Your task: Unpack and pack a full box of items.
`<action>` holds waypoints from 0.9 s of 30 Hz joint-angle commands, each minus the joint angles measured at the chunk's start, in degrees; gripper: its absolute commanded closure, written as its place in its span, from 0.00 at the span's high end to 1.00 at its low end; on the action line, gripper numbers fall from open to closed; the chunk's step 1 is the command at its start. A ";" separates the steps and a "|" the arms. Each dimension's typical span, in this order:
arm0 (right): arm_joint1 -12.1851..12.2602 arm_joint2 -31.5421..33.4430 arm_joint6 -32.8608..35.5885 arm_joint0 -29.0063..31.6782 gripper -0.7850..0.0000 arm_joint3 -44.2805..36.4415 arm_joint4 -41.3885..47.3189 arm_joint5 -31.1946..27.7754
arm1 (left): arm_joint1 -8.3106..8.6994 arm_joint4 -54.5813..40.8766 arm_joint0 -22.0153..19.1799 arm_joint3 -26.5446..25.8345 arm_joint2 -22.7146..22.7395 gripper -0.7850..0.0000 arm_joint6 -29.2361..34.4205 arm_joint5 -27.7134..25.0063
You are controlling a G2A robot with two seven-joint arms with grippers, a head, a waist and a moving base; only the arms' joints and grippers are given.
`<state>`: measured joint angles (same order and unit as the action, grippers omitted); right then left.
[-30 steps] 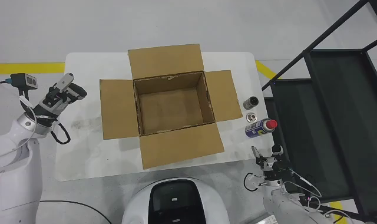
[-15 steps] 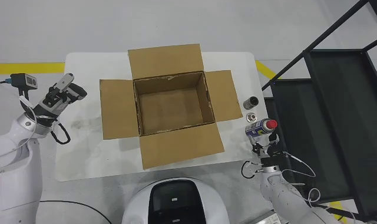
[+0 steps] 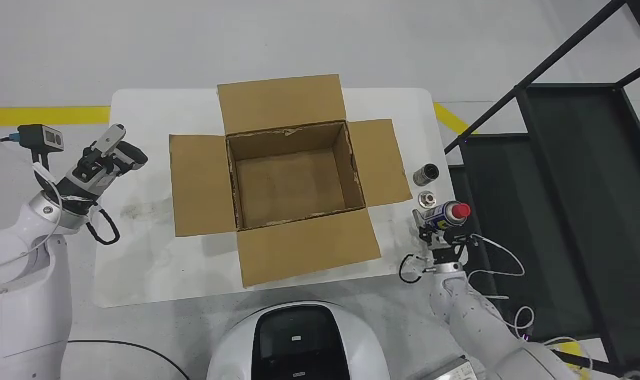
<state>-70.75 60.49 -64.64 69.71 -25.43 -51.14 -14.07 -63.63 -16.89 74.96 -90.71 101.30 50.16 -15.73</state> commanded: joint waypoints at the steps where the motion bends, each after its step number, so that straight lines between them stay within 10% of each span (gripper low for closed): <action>1: -0.03 0.11 -0.23 0.04 0.00 0.02 -0.26 -0.45 | 0.00 0.00 0.00 0.00 0.00 1.00 0.00 0.00; 19: 2.78 6.63 -13.54 6.87 0.00 -8.23 -3.33 -5.46 | 0.00 0.00 0.00 0.00 0.00 1.00 0.00 0.00; 27: 7.24 15.36 -11.61 17.52 0.00 -30.13 -14.53 2.15 | 0.00 0.00 0.00 0.00 0.00 1.00 0.00 0.00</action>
<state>-64.01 74.52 -77.81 85.51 -51.19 -64.14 -13.05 -63.63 -16.89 74.96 -90.71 101.30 50.16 -15.73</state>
